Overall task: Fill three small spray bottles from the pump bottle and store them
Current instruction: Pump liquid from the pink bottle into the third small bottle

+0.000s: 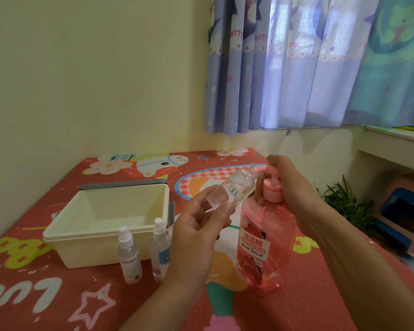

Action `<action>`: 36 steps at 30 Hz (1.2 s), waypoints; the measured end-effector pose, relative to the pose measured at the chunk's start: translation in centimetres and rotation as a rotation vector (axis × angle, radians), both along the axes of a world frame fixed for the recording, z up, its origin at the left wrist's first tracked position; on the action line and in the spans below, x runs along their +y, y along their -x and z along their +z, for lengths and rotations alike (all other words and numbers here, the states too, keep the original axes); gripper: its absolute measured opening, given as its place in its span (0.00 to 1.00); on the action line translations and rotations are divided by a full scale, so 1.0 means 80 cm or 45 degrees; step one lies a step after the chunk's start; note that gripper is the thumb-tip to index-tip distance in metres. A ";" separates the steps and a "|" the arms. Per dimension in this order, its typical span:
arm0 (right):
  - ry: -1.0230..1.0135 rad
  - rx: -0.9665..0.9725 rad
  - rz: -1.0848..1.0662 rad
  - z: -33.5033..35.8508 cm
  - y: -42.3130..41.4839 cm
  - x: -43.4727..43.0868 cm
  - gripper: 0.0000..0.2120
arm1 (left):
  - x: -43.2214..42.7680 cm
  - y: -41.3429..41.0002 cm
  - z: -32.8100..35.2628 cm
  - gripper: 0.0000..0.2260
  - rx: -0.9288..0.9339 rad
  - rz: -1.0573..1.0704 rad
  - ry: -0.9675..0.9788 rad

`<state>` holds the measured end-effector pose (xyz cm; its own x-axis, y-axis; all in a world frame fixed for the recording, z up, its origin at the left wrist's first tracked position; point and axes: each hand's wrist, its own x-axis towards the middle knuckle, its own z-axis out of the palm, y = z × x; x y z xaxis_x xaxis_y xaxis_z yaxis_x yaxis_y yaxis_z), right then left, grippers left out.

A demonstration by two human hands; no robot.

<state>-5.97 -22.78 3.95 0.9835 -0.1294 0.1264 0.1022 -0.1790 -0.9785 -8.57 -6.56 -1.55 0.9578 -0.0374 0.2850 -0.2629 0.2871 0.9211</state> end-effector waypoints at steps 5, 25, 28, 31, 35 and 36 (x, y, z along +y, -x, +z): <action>0.010 -0.014 0.004 0.001 0.001 0.001 0.29 | 0.002 -0.001 -0.005 0.18 0.031 0.003 0.020; 0.018 -0.009 0.002 0.002 0.002 0.001 0.28 | -0.001 -0.005 -0.007 0.16 0.037 0.002 0.053; -0.026 0.008 0.001 0.002 0.002 0.002 0.25 | -0.002 -0.003 -0.005 0.19 0.040 -0.003 0.084; -0.018 0.010 -0.004 0.001 0.003 0.001 0.27 | -0.002 -0.003 -0.003 0.19 0.038 0.002 0.060; -0.015 0.012 -0.011 0.001 0.003 0.000 0.27 | -0.001 -0.004 -0.003 0.19 0.031 0.013 0.028; -0.018 0.015 -0.010 0.001 0.002 0.000 0.26 | -0.001 -0.004 -0.004 0.19 0.032 0.014 0.028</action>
